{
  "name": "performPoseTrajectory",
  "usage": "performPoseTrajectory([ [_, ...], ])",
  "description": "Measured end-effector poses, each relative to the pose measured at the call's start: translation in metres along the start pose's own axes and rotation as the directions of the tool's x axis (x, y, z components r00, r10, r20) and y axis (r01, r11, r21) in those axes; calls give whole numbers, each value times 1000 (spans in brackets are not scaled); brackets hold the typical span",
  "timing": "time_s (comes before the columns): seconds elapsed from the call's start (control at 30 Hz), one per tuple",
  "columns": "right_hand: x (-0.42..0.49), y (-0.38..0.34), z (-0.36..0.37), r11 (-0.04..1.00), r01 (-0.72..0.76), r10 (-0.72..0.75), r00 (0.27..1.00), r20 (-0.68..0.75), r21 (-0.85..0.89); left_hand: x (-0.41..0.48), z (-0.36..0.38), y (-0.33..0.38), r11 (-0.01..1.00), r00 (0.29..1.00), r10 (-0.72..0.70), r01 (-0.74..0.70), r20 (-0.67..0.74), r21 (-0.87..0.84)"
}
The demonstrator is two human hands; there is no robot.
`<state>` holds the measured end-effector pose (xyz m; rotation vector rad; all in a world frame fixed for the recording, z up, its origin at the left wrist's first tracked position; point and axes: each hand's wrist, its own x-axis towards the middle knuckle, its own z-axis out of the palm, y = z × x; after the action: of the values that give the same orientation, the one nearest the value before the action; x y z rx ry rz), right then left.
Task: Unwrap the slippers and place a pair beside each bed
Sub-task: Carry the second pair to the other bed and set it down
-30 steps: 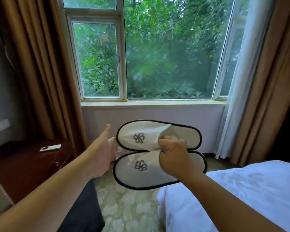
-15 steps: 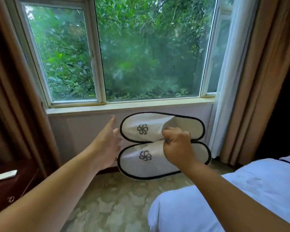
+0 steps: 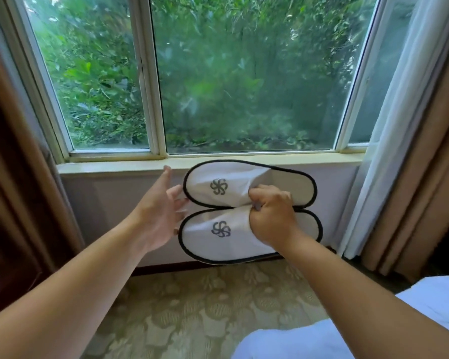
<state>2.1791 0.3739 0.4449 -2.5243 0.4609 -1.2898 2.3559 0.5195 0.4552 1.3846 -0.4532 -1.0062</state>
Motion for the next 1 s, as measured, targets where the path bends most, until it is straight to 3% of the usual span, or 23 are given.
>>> performPoseTrajectory([
  [0.3,86,71,86,990,-77,78,997,2,-121,156,-36,44,1000,993,-26,25,118,11],
  [0.47,131,100,117,974,-132,130,991,-26,-184,241,-41,76,994,979,-51,30,195,108],
  [1.0,188,265,132,850,-405,366,914,-174,-337,452,63,95,970,913,-143,52,383,239],
])
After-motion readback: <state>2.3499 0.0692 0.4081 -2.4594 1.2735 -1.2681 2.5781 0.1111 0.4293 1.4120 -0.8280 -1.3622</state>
